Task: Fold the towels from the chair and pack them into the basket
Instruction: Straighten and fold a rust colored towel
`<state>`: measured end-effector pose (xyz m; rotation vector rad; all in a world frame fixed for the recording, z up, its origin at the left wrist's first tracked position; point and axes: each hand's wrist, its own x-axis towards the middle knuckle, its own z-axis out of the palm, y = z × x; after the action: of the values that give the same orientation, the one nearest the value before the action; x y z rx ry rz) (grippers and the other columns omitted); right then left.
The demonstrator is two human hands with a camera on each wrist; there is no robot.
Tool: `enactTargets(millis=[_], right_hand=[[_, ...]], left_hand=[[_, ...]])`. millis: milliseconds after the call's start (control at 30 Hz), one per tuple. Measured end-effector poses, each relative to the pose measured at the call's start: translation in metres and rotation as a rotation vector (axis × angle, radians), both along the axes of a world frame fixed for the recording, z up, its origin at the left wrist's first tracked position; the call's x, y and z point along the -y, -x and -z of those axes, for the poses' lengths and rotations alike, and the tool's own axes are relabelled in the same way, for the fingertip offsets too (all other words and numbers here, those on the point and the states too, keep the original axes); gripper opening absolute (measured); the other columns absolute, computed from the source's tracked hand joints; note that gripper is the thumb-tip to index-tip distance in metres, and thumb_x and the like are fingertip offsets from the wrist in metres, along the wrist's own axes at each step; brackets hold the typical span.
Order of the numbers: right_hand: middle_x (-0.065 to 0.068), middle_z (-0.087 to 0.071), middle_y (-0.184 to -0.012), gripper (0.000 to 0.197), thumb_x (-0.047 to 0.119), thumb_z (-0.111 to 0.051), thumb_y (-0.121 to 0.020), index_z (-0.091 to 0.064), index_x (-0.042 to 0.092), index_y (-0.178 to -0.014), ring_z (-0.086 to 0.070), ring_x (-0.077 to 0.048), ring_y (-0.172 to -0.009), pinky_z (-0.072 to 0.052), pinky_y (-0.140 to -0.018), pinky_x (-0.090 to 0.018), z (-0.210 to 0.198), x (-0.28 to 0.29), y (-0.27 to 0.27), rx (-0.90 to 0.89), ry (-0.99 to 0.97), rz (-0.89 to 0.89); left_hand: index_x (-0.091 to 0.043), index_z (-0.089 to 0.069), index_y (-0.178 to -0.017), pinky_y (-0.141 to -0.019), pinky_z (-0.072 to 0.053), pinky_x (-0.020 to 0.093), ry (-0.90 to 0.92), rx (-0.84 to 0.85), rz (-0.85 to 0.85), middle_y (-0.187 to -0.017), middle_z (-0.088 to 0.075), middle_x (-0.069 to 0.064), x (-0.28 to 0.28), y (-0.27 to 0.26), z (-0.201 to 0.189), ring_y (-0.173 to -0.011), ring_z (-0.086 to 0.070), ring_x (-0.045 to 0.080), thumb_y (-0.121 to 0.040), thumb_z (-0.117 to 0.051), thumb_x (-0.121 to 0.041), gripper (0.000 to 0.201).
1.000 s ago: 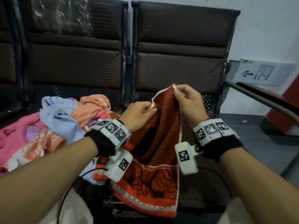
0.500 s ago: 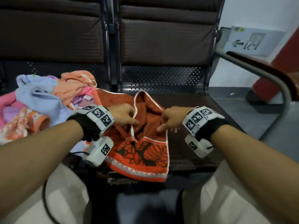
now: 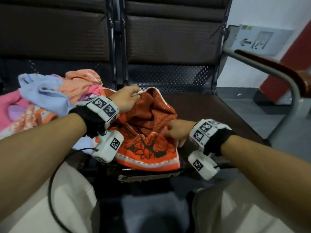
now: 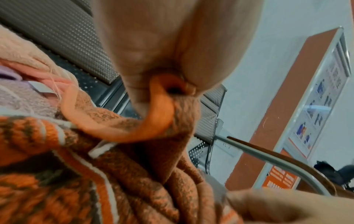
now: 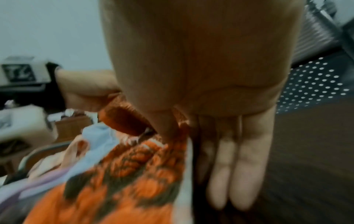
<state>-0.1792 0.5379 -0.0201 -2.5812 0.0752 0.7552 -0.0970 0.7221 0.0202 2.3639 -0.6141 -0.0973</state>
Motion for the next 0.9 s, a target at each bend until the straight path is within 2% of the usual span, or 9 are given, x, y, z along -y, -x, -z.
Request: enactTargets(millis=[167, 267, 333, 433, 500, 567, 667, 833, 900], right_hand=[[0.006, -0.056, -0.054, 0.033, 0.016, -0.052, -0.097, -0.057, 0.015, -0.065, -0.049, 0.000, -0.043, -0.043, -0.050, -0.016, -0.041, 0.007, -0.034, 0.441, -0.404, 0.211], [0.000, -0.057, -0.071, 0.020, 0.013, -0.060, -0.092, -0.053, 0.019, -0.074, -0.053, -0.008, -0.061, -0.045, -0.068, -0.027, -0.064, 0.009, -0.048, 0.663, -0.659, 0.455], [-0.003, -0.059, -0.078, 0.015, 0.012, -0.062, -0.090, -0.054, 0.019, -0.079, -0.056, -0.011, -0.066, -0.048, -0.070, -0.028, -0.069, 0.011, -0.049, 0.685, -0.808, 0.529], [-0.003, -0.065, -0.069, 0.017, 0.000, -0.056, -0.089, -0.064, 0.012, -0.080, -0.059, -0.006, -0.054, -0.049, -0.054, -0.018, -0.071, 0.010, -0.045, 0.544, -1.008, 0.480], [-0.007, -0.067, -0.080, 0.026, -0.010, -0.049, -0.086, -0.066, 0.010, -0.091, -0.062, -0.009, -0.062, -0.050, -0.058, -0.019, -0.073, 0.010, -0.046, 0.467, -1.027, 0.398], [-0.006, -0.069, -0.087, 0.038, -0.020, -0.047, -0.082, -0.062, 0.009, -0.102, -0.066, -0.012, -0.077, -0.053, -0.069, -0.023, -0.074, 0.013, -0.048, 0.440, -1.047, 0.279], [-0.006, -0.068, -0.085, 0.042, -0.023, -0.059, -0.074, -0.061, 0.003, -0.106, -0.065, -0.010, -0.079, -0.054, -0.074, -0.023, -0.069, 0.022, -0.049, 0.490, -0.922, 0.197], [0.006, -0.057, -0.069, 0.010, 0.009, -0.068, -0.075, -0.069, 0.019, -0.075, -0.053, -0.008, -0.065, -0.033, -0.058, -0.013, -0.058, 0.016, -0.049, 0.858, -0.085, 0.014], [0.005, -0.049, -0.076, 0.011, 0.017, -0.067, -0.079, -0.064, 0.014, -0.069, -0.048, -0.008, -0.071, -0.028, -0.062, -0.016, -0.057, 0.006, -0.049, 0.956, -0.098, -0.091]], left_hand=[[-0.010, -0.064, -0.099, -0.071, -0.038, 0.023, 0.220, -0.012, -0.181, -0.089, -0.062, 0.004, 0.005, -0.003, -0.018, -0.080, -0.055, 0.014, -0.097, -0.047, -0.025, 0.023], [-0.014, -0.068, -0.059, -0.058, -0.044, 0.017, 0.461, -0.152, -0.210, -0.058, -0.066, -0.008, 0.012, 0.001, -0.034, -0.055, -0.060, 0.002, -0.089, -0.053, -0.014, 0.034], [-0.014, -0.067, -0.045, -0.045, -0.044, 0.014, 0.621, -0.306, -0.187, -0.047, -0.064, 0.000, 0.017, 0.006, -0.042, -0.043, -0.061, 0.008, -0.080, -0.049, 0.000, 0.042], [-0.011, -0.069, -0.056, -0.050, -0.050, 0.019, 0.680, -0.368, -0.171, -0.054, -0.067, 0.005, 0.019, 0.005, -0.048, -0.050, -0.064, 0.013, -0.074, -0.051, 0.007, 0.031], [-0.011, -0.072, -0.084, -0.073, -0.055, 0.027, 0.600, -0.342, -0.158, -0.078, -0.072, 0.009, 0.017, 0.000, -0.047, -0.075, -0.068, 0.018, -0.078, -0.062, 0.003, 0.018], [-0.001, -0.066, -0.105, -0.087, -0.051, 0.039, 0.637, -0.407, -0.156, -0.098, -0.068, 0.019, 0.013, -0.003, -0.046, -0.089, -0.064, 0.030, -0.079, -0.068, 0.001, 0.027], [0.008, -0.061, -0.110, -0.074, -0.055, 0.032, 0.780, -0.437, -0.214, -0.090, -0.064, 0.018, 0.005, -0.009, -0.042, -0.074, -0.063, 0.024, -0.078, -0.068, 0.002, 0.033], [0.005, -0.061, -0.112, -0.071, -0.053, 0.030, 0.741, -0.428, -0.271, -0.091, -0.061, 0.019, 0.000, -0.012, -0.026, -0.075, -0.058, 0.023, -0.090, -0.056, -0.003, 0.024], [0.001, -0.064, -0.095, -0.072, -0.049, 0.033, 0.670, -0.427, -0.262, -0.081, -0.062, 0.018, 0.005, -0.009, -0.020, -0.070, -0.055, 0.023, -0.095, -0.050, -0.007, 0.017]])
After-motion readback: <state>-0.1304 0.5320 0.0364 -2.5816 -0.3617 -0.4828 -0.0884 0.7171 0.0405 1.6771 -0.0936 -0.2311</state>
